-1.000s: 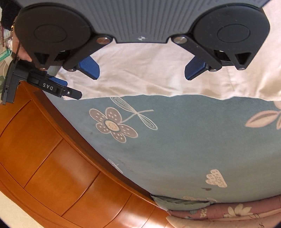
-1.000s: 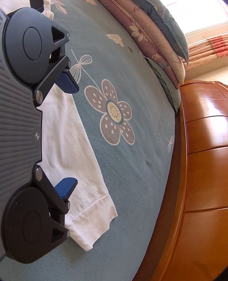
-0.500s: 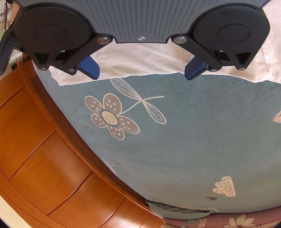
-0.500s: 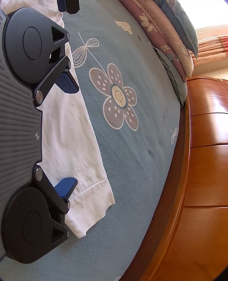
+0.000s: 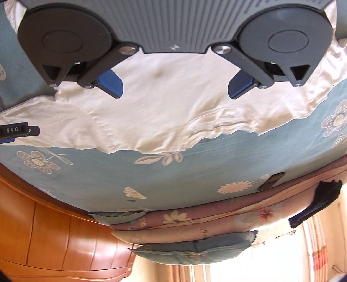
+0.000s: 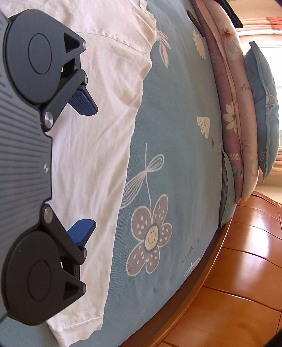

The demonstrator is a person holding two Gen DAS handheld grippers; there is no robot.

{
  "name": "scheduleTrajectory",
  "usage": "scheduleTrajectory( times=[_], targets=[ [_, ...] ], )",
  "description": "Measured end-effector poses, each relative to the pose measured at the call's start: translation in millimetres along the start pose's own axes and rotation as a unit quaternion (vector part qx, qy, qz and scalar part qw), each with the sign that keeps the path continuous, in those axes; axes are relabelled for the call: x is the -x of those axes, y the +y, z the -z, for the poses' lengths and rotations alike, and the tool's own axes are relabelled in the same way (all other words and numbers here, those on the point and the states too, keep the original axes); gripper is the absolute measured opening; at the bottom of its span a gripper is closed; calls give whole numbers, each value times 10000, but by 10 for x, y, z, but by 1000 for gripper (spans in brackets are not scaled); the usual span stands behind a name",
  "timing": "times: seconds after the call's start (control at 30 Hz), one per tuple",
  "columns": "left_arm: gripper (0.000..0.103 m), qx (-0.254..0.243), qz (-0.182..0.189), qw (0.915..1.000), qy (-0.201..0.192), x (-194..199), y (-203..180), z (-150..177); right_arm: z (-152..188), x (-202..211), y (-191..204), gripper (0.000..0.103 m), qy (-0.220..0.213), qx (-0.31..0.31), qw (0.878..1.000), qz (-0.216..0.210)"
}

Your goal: Fold clothes

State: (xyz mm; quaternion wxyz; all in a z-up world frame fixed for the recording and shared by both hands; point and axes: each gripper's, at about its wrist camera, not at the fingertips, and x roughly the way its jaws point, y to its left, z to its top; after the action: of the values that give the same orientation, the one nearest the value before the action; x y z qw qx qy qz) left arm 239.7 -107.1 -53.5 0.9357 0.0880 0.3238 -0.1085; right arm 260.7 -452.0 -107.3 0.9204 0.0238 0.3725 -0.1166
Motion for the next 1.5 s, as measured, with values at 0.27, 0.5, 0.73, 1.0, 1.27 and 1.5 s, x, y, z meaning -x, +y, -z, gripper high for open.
scheduleTrajectory(
  times=[0.27,0.5,0.73,1.0,1.27,1.5],
  targets=[
    [102,-519,-497,9973,143,351,6,514,122,-57,-24,103,72,-283,9994,-209],
    [102,-1510,-283,9881,-93,492,-249,805,227,44,77,103,146,-28,9998,-102],
    [102,-1698,-98,9842,-489,543,-44,751,133,149,4,103,207,-106,9996,-159],
    [102,-873,-19,9912,-993,326,506,651,92,96,395,103,474,-255,9981,-287],
    [102,394,161,9969,-664,120,954,791,-97,413,755,103,389,107,9992,68],
    [102,714,180,9960,-507,66,1032,827,-40,218,1244,103,1127,594,9918,97]
  ],
)
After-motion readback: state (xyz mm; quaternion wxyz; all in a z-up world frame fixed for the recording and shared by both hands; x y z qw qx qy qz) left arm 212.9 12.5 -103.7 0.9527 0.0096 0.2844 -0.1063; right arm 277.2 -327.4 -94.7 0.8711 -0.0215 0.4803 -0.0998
